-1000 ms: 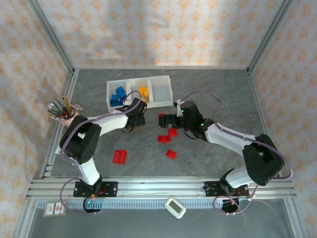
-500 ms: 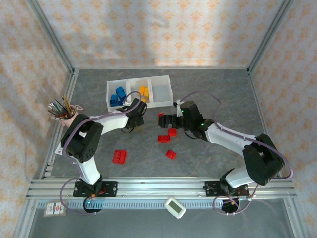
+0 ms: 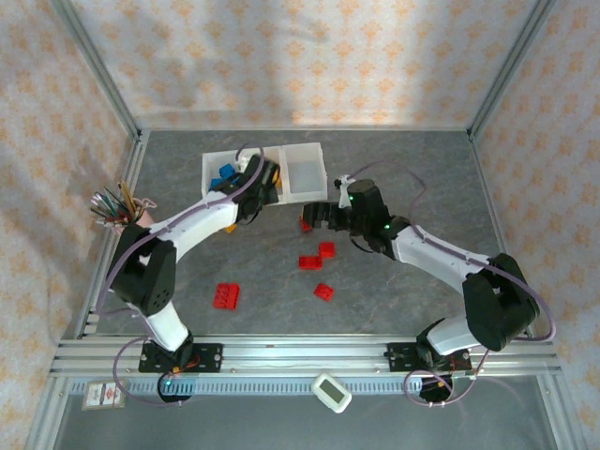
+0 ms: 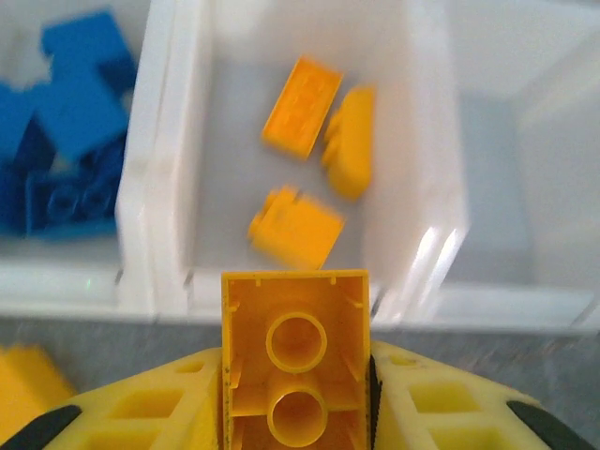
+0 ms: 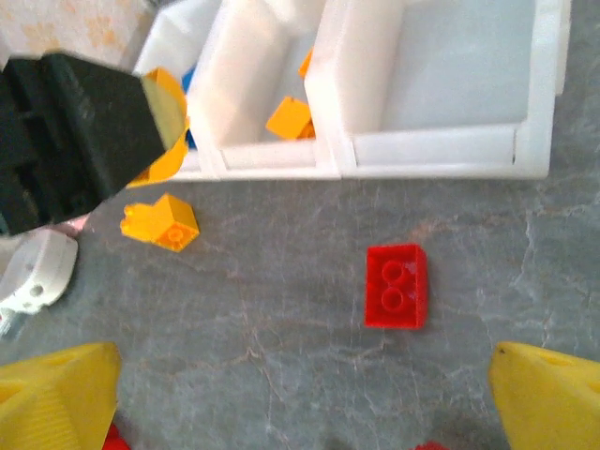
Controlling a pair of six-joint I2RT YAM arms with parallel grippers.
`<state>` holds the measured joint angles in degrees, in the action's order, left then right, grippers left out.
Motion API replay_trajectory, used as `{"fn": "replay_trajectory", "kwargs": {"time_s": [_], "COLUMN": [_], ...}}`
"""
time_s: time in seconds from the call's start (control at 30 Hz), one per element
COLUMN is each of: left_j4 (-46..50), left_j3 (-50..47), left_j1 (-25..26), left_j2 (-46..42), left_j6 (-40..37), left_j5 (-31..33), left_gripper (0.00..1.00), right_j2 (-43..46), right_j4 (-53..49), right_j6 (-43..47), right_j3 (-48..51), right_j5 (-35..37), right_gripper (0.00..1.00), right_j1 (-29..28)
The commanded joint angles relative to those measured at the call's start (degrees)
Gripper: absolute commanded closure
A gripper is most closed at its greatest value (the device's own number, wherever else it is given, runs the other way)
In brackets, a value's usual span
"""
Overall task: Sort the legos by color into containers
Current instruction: Place the lego in the container, then pick up the lego from the middle-left of the table.
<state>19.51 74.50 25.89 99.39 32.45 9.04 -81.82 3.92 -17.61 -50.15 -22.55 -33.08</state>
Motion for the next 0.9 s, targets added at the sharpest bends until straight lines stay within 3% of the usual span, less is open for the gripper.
{"fn": "replay_trajectory", "kwargs": {"time_s": [0.0,0.17,0.27,0.47,0.57,0.87], "left_j4": [2.7,3.2,5.4,6.5,6.6,0.2], "left_j3": [6.9,16.8,21.9,23.5,20.1,-3.7], "left_j1": [-2.2,-4.5,-5.1,-5.1,-5.1,-4.9], "left_j2": [6.9,16.5,20.3,19.2,15.3,-5.4], "left_j6": [-2.8,-3.7,-4.0,-4.4,-4.2,-1.2], "left_j5": [3.4,3.3,3.7,2.8,1.7,-1.1], "left_gripper": [0.62,0.62,0.51,0.44,0.43,0.4], "right_j2": [-0.7,-1.0,-0.8,-0.7,0.3,-0.1], "right_j4": [2.2,1.2,0.3,-0.8,-0.8,-3.1], "right_j6": [-1.4,-0.8,0.1,1.8,2.0,4.1], "right_j3": [-2.1,-3.5,-4.2,-4.6,-3.7,-2.0], "right_j5": [3.0,3.7,4.0,1.7,1.1,1.0], "right_gripper": [0.0,0.0,0.0,0.0,0.0,0.0], "right_j1": [0.7,1.0,1.0,1.0,0.8,-3.4]}}
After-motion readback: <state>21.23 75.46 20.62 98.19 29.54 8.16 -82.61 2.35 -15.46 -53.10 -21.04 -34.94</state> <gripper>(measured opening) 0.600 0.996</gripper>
